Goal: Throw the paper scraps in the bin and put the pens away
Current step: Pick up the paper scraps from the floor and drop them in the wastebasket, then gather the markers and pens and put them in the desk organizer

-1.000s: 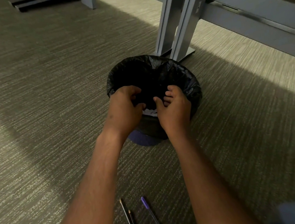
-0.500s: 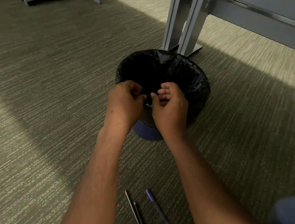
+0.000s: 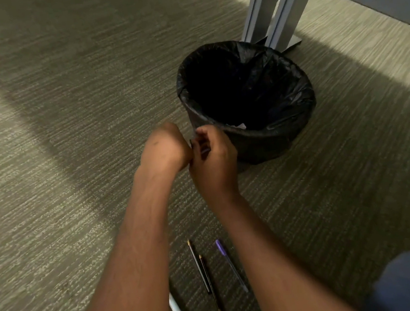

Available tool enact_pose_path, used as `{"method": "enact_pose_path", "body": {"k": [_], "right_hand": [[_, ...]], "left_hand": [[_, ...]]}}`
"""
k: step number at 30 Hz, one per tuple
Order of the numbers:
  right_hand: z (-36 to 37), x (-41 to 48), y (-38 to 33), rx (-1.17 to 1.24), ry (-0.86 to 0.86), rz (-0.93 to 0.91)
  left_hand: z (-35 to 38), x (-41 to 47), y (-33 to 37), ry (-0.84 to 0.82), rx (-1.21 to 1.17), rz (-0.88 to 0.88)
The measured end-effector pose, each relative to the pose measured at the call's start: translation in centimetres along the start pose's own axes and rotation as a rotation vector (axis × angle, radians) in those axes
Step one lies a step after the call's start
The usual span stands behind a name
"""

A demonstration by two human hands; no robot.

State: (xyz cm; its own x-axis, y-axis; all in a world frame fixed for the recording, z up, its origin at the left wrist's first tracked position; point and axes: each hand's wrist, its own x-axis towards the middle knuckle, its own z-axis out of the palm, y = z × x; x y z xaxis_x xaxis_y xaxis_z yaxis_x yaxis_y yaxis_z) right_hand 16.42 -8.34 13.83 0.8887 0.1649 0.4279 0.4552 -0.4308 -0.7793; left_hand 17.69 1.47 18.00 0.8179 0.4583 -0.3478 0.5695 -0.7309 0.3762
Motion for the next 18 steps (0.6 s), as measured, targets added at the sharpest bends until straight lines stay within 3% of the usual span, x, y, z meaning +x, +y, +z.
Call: {"method": "enact_pose_path", "body": {"k": [7, 18], "right_hand": [[1.6, -2.9, 1.6, -0.089, -0.136, 0.080], [3.1, -8.2, 4.9, -0.360, -0.519, 0.379]], "left_hand": [[2.2, -0.2, -1.7, -0.286, 0.175, -0.076], [7.5, -2.2, -5.2, -0.526, 0.046, -0.166]]}}
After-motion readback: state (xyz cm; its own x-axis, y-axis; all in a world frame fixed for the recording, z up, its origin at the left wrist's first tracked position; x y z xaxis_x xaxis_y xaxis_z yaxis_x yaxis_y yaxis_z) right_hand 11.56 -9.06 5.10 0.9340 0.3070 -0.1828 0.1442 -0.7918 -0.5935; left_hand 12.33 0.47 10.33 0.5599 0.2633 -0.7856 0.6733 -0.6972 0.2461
